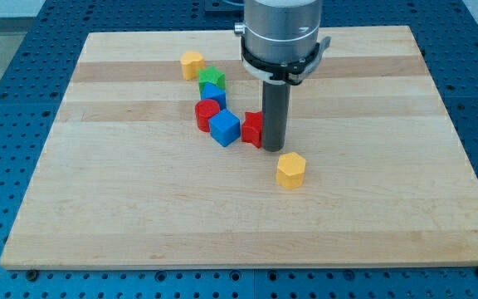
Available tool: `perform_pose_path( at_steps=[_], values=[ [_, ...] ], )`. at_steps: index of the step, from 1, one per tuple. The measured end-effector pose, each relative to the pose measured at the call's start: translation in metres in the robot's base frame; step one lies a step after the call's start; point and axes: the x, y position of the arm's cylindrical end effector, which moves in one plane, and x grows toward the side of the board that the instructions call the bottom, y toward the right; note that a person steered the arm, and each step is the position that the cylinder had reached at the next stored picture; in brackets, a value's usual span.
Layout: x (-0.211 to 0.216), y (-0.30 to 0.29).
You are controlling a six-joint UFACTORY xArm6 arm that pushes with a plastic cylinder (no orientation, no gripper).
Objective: Slide yellow hexagon a bit up
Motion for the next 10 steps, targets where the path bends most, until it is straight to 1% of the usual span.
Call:
perform_pose_path(
  at_steps=[2,3,4,5,6,7,8,9,10],
  values=[
    [0.0,-0.001],
    [-0.001,0.024],
    [-0.001,0.063],
    [0.019,0.091],
    [0.068,0.093],
    [0.113,0.073],
    [0.122,0.033],
    [0.113,0.018],
    [0.086,0.018]
  ],
)
